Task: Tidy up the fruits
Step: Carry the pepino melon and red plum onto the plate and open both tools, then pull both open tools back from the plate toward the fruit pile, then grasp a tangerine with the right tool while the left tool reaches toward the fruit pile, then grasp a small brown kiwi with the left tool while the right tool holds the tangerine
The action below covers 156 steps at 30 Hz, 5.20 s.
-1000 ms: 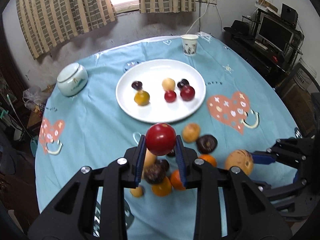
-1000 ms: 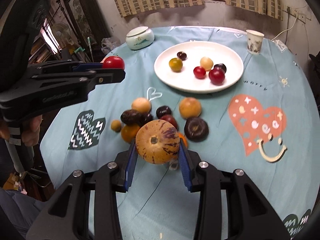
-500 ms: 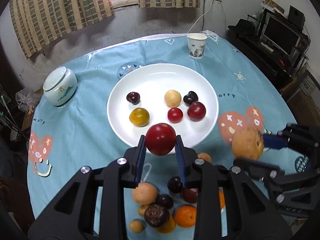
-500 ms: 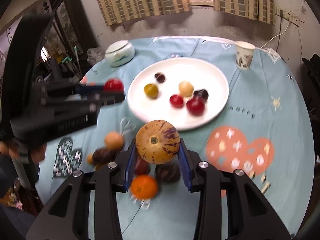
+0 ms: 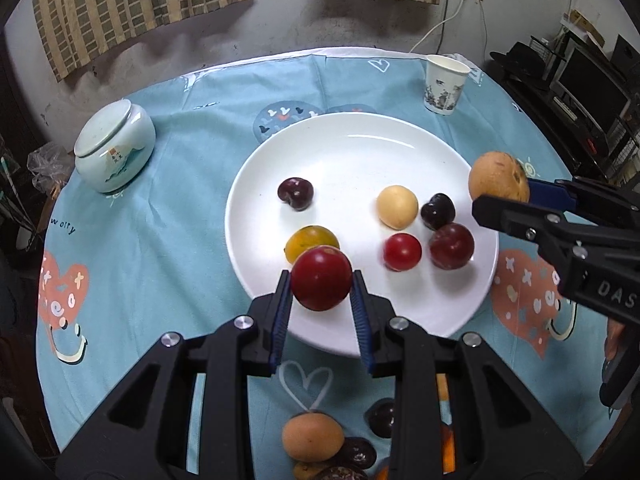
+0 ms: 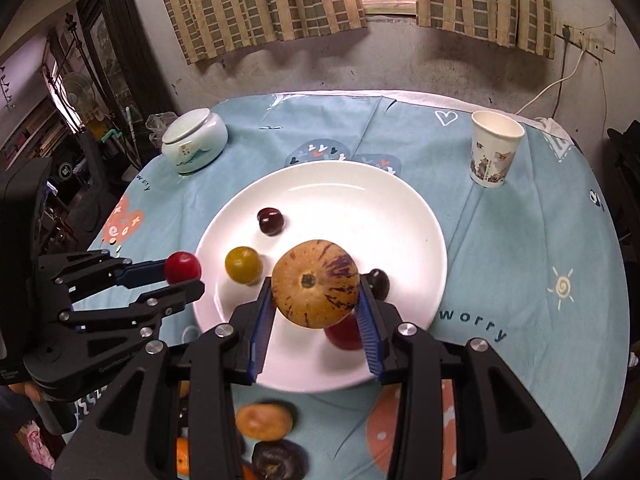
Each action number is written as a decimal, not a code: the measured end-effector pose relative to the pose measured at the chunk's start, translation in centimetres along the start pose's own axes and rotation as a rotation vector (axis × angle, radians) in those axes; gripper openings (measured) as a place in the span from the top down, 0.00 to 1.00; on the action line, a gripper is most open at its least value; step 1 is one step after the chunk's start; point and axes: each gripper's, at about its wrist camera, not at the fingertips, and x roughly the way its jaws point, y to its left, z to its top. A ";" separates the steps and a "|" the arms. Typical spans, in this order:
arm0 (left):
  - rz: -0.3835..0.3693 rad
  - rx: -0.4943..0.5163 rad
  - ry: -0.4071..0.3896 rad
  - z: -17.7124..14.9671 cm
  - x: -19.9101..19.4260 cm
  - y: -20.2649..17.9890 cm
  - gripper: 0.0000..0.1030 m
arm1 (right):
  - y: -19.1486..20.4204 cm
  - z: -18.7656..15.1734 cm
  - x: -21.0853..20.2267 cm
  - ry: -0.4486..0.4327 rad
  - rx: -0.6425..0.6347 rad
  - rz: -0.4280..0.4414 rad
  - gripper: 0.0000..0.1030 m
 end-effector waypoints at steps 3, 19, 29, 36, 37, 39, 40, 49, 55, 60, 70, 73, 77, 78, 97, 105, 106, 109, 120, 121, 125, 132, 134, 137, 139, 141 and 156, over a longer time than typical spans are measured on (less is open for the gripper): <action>-0.012 -0.005 0.020 0.6 0.9 -0.3 0.71 | -0.9 1.2 1.7 0.017 0.034 -0.020 0.61; 0.022 0.010 -0.024 2.2 1.3 -1.6 0.34 | -4.2 4.0 4.2 0.022 0.136 -0.146 0.28; 0.036 -0.028 -0.311 -1.6 -11.3 3.1 0.17 | 2.9 -2.4 -14.5 -0.485 -0.065 -0.299 0.01; -0.004 -0.030 -0.322 -7.0 -14.9 4.2 0.12 | 2.9 -10.9 -12.4 -0.230 0.052 -0.191 0.01; -0.006 -0.035 -0.295 -7.9 -14.6 4.4 0.12 | 3.6 -12.5 -12.0 -0.198 0.037 -0.189 0.01; 0.001 -0.050 -0.242 -9.8 -13.9 4.7 0.12 | 5.2 -14.9 -11.1 -0.143 0.014 -0.175 0.01; 0.004 -0.058 -0.214 -10.9 -13.4 4.9 0.12 | 6.1 -16.1 -10.4 -0.095 0.003 -0.157 0.01; 0.015 -0.110 -0.005 -19.2 -10.1 6.3 0.12 | 10.6 -20.1 -7.5 0.024 -0.035 -0.071 0.01; 0.003 -0.058 0.003 -20.2 -8.5 5.4 0.12 | 10.6 -19.5 -6.4 0.053 -0.046 -0.067 0.01; -0.015 0.005 0.026 -19.7 -5.5 4.8 0.20 | 10.5 -19.9 -5.9 0.075 -0.041 -0.057 0.01; -0.030 0.054 0.072 -18.5 -1.7 4.5 0.41 | 10.1 -19.9 -4.3 0.116 -0.033 -0.061 0.08; -0.051 0.051 0.076 -18.0 -1.7 4.6 0.73 | 9.6 -19.2 -3.0 0.151 -0.015 -0.075 0.26; -0.096 -0.001 0.076 -17.7 -2.8 5.9 0.75 | 8.7 -18.4 -2.2 0.169 0.005 -0.079 0.33; -0.104 -0.006 0.070 -17.7 -3.4 6.1 0.75 | 8.7 -18.3 -1.9 0.177 -0.006 -0.080 0.33; -0.077 0.047 0.003 -17.6 -8.5 2.2 0.74 | 8.3 -20.6 -5.6 0.164 0.028 0.027 0.56; -0.083 0.084 -0.025 -17.7 -10.6 -0.1 0.71 | 10.1 -21.9 -6.9 0.149 0.033 0.076 0.56; -0.085 0.088 -0.034 -17.5 -10.9 -0.4 0.70 | 10.3 -21.9 -7.1 0.142 0.031 0.078 0.56; -0.086 0.100 -0.059 -16.9 -11.8 -1.1 0.69 | 10.6 -21.8 -7.6 0.129 0.029 0.085 0.56; -0.060 0.060 -0.096 -15.2 -12.2 1.6 0.53 | 9.3 -21.6 -8.3 0.110 0.054 0.086 0.56; -0.049 0.054 -0.091 -15.5 -12.2 2.3 0.41 | 9.1 -21.6 -8.3 0.110 0.057 0.087 0.56; -0.093 0.139 -0.018 -18.3 -11.3 1.6 0.39 | 8.5 -21.8 -7.6 0.127 0.074 0.091 0.56; -0.148 0.217 0.132 -22.2 -7.3 -1.6 0.39 | 8.4 -22.3 -6.8 0.156 0.077 0.100 0.56; -0.160 0.222 0.145 -22.3 -6.8 -2.0 0.39 | 8.3 -22.4 -6.8 0.157 0.078 0.102 0.56; -0.158 0.225 0.158 -22.3 -6.0 -2.1 0.43 | 8.2 -22.5 -6.9 0.157 0.085 0.100 0.56; -0.172 0.208 0.176 -22.3 -5.2 -2.1 0.68 | 8.3 -22.5 -6.8 0.159 0.086 0.099 0.56; -0.195 0.186 0.200 -22.4 -4.8 -1.6 0.73 | 8.3 -22.5 -6.8 0.162 0.087 0.100 0.56; -0.102 0.206 0.051 -18.3 -9.2 -2.3 0.73 | 8.9 -22.2 -6.9 0.157 0.073 0.110 0.56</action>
